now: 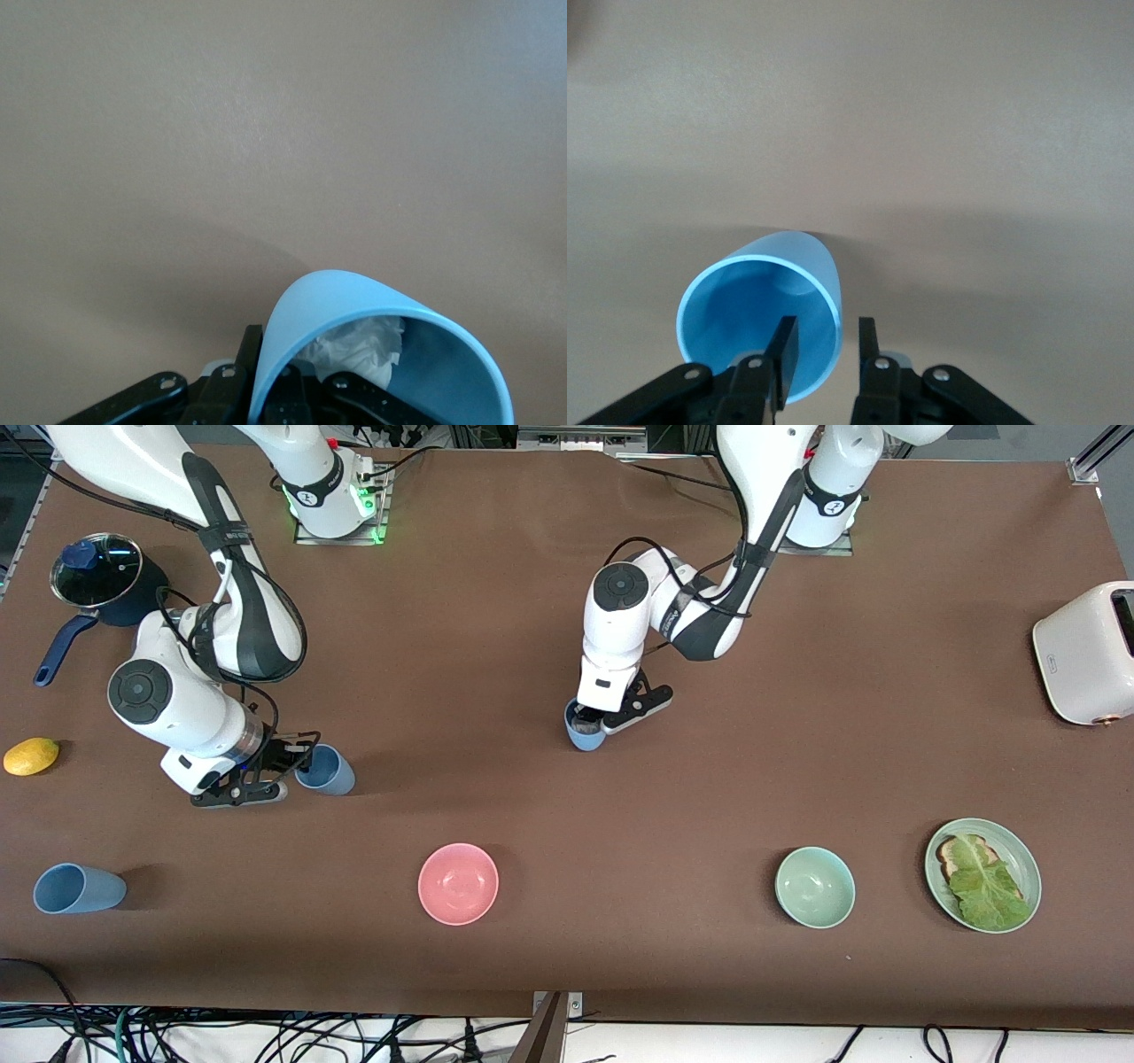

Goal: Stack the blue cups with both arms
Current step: 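Carry the tissue cup centerward with the left gripper while the right gripper grasps its cup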

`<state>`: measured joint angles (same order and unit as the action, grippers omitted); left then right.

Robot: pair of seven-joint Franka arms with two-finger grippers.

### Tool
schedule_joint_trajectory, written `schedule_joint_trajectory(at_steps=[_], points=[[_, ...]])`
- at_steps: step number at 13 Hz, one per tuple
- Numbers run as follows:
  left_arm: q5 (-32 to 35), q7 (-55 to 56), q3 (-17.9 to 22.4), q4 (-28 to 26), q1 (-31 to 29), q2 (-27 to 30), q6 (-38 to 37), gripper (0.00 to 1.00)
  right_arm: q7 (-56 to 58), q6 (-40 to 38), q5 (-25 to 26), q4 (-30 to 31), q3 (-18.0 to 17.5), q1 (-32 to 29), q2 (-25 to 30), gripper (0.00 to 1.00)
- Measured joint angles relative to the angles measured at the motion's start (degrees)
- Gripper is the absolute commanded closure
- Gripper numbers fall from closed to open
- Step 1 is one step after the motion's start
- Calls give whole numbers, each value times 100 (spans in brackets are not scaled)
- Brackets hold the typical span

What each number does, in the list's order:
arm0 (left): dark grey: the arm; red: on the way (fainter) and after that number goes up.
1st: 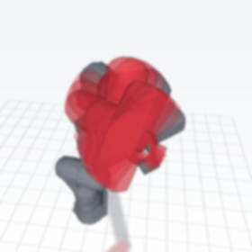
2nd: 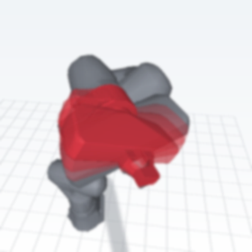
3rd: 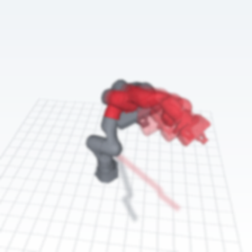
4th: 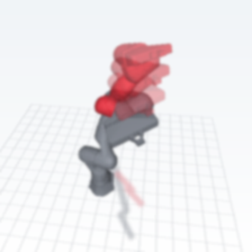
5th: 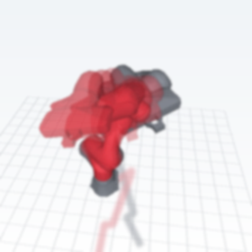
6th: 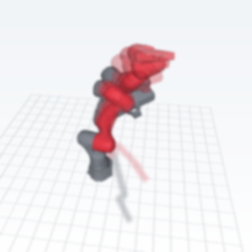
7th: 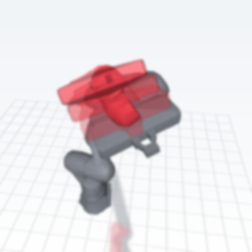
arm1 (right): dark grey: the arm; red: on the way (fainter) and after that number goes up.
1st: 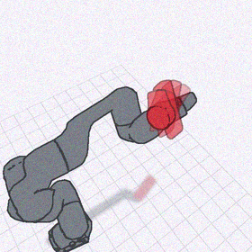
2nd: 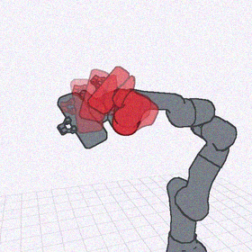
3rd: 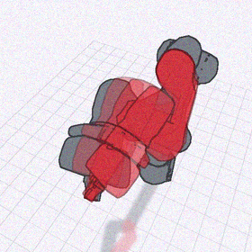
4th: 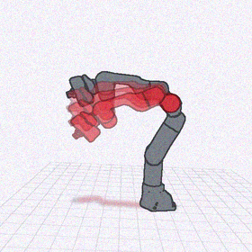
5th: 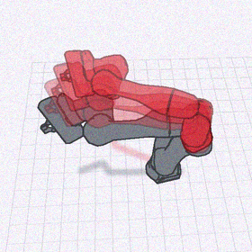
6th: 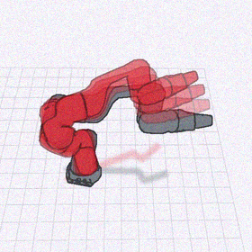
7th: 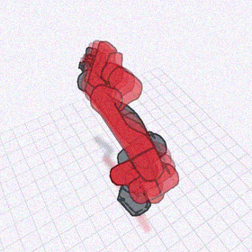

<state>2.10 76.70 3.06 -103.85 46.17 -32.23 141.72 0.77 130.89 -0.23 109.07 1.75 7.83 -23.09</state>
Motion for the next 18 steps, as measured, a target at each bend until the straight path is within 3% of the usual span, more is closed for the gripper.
schedule_joint_trajectory(at_steps=[2,7,9,10,11,13,14,16,18], points=[[0,11,-49,4,32,-36,7,100,2,132,0,85,0,-1,-21,66],[0,30,-64,5,61,-238,203,100,3,178,-10,114,0,-4,-81,96],[0,33,-64,12,60,-240,205,100,3,185,-46,114,0,-4,-102,100],[0,37,-64,13,60,-240,205,83,3,203,-58,114,0,-4,-109,100],[0,39,-64,13,60,-241,205,74,3,203,-61,114,0,-5,-109,100],[0,46,-64,16,57,-246,206,42,3,206,-63,107,0,-6,-110,100],[0,50,-64,26,56,-251,209,32,3,217,-63,90,0,-6,-110,100],[0,68,-64,87,56,-258,212,24,3,223,-63,-26,0,-7,-110,100],[0,111,-64,165,51,-258,212,23,3,130,-63,-239,0,-5,-115,100]])
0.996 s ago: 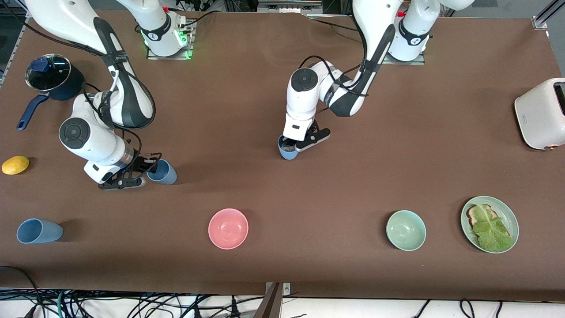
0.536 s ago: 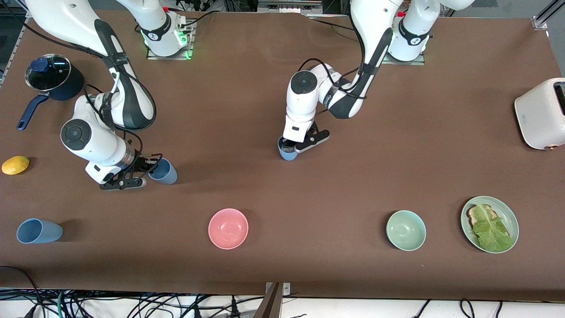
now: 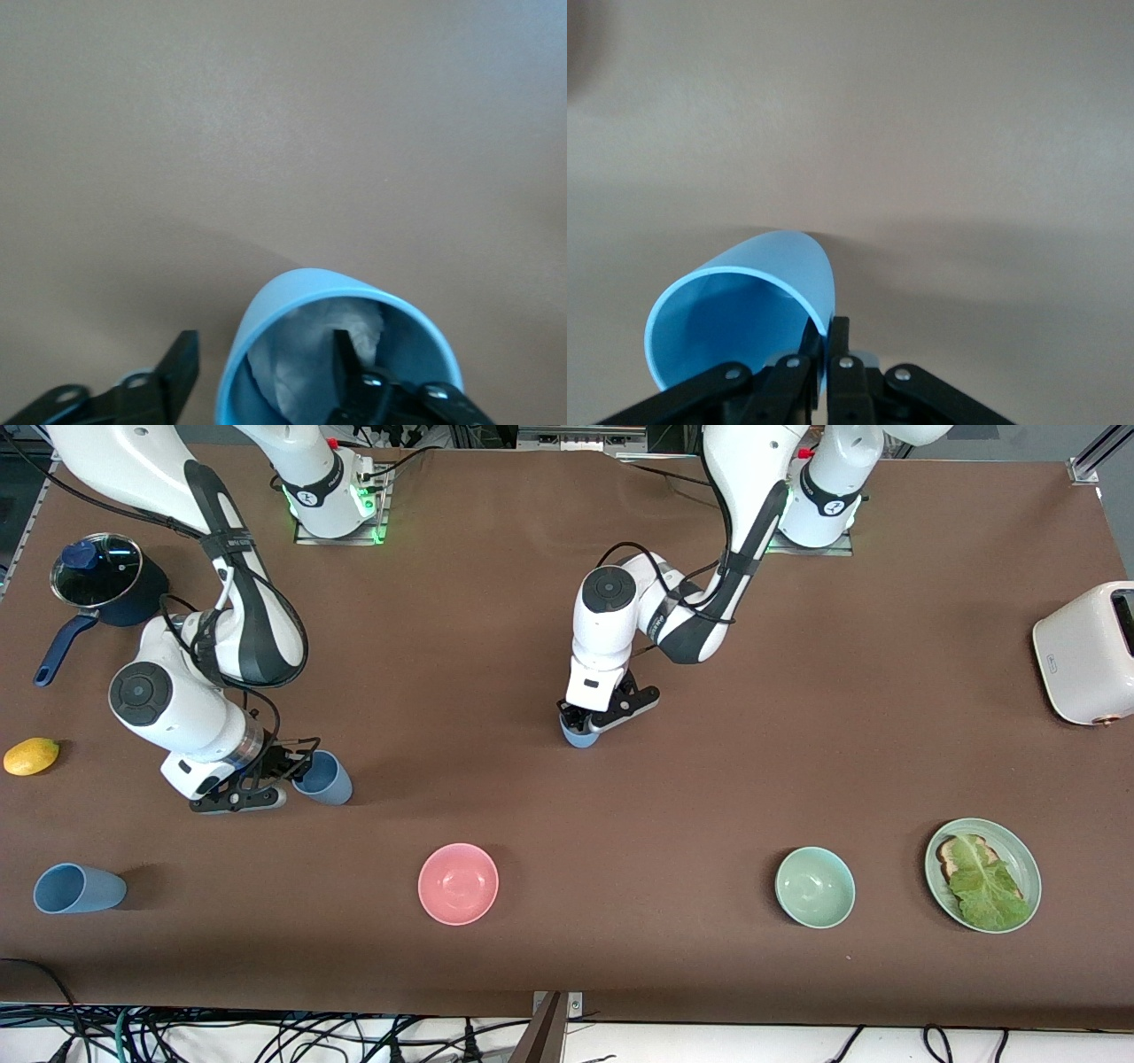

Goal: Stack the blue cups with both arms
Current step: 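Set down the tissue cup with the left gripper while the right gripper lifts its cup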

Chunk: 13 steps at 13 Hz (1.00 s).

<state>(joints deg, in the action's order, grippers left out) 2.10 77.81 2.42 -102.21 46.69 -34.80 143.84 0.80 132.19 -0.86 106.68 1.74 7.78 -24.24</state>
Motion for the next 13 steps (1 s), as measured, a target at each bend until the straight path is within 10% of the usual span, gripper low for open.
schedule_joint_trajectory(at_steps=[13], points=[[-3,16,28,418,-170,901,-1756,23,-166,-2735,-3,-2041,-24,122,-177,100]])
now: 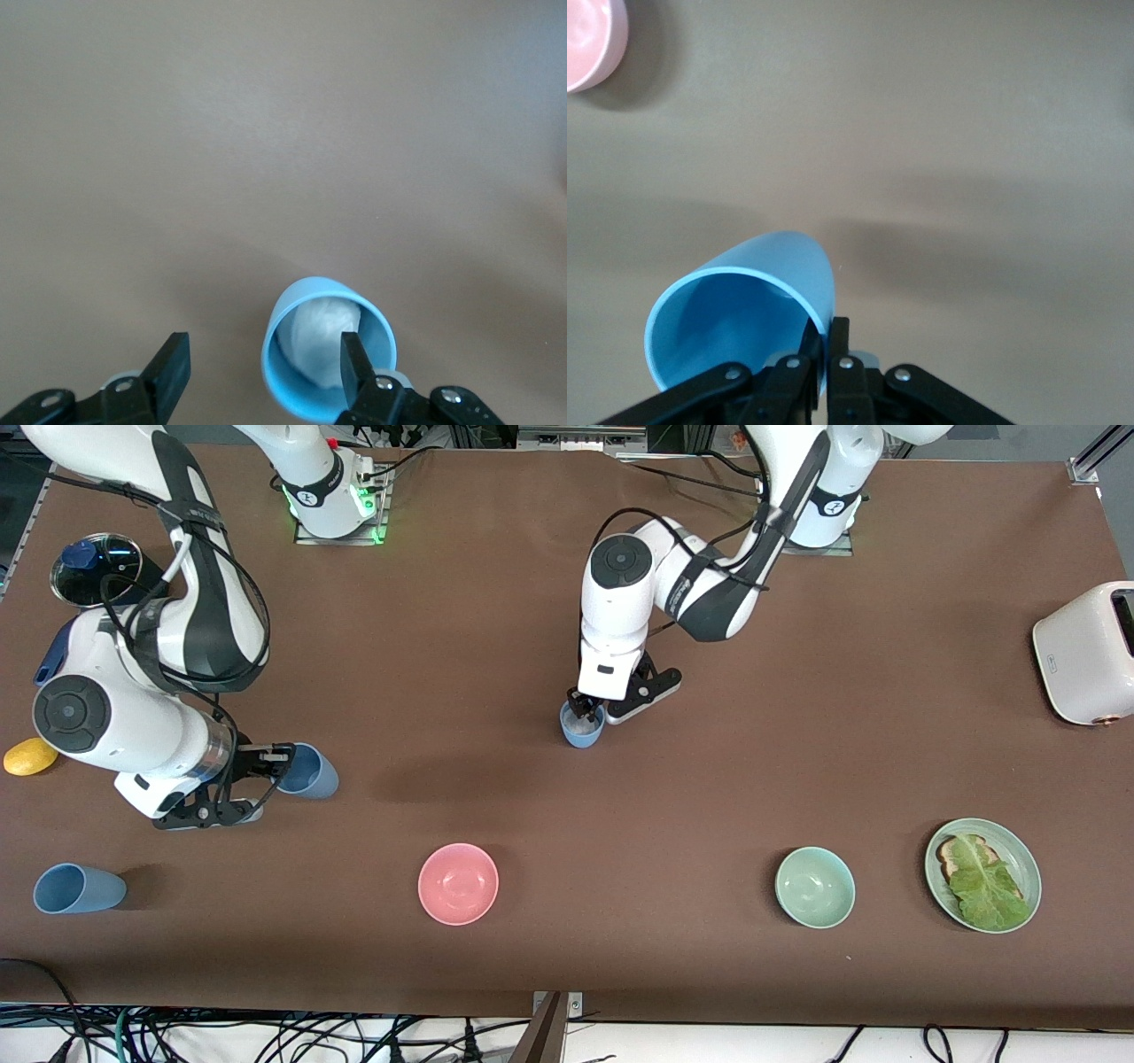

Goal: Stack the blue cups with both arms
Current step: 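Set down the tissue cup with the left gripper while the right gripper lifts its cup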

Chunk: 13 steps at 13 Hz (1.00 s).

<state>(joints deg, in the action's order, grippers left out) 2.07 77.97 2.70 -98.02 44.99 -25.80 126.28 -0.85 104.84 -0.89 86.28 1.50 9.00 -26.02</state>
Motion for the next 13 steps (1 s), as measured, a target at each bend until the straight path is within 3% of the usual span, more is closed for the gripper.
schedule_joint_trajectory(at_steps=[5,13], points=[[-305,-925,6,768,-429,364,-1482,22,-922,-1209,-13,-1059,-43,735,18,100],[-475,-4101,20,1008,-2138,908,-2644,21,-2672,-1414,-333,-1468,-75,2329,47,100]])
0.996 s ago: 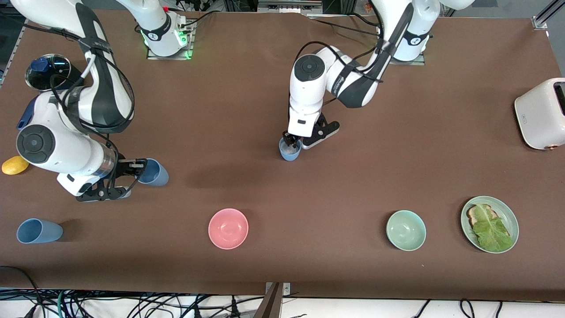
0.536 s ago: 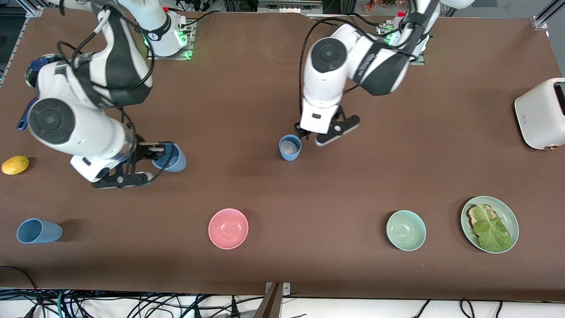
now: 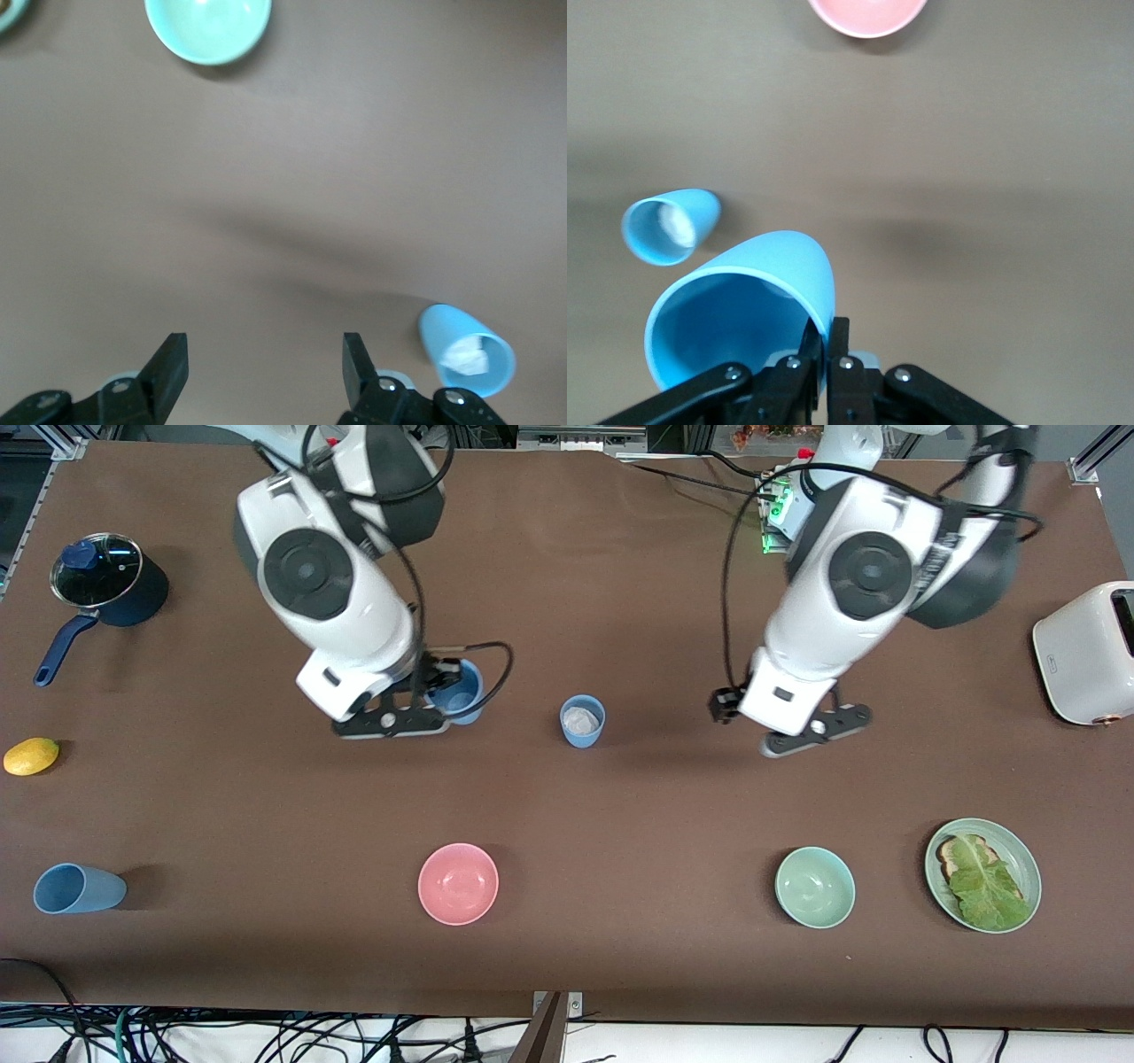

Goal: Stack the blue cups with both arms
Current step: 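Withdraw the left gripper while the right gripper moves its cup over the tissue cup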

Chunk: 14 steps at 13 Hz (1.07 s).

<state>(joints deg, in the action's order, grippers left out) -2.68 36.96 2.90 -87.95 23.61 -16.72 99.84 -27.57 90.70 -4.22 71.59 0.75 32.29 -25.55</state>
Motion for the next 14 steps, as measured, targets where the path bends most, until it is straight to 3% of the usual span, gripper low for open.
schedule_joint_trajectory(at_steps=[6,11,14], points=[[-3,-2257,12,39,-1176,220,-378,18,-807,389,-11,-60,3,686,-197,100],[-3,-3517,23,366,-1809,267,-816,5,-1381,1018,-11,-51,4,1099,-549,100],[-3,-4273,26,410,-2221,268,-882,2,-1442,1411,-11,-48,11,1121,-773,100]])
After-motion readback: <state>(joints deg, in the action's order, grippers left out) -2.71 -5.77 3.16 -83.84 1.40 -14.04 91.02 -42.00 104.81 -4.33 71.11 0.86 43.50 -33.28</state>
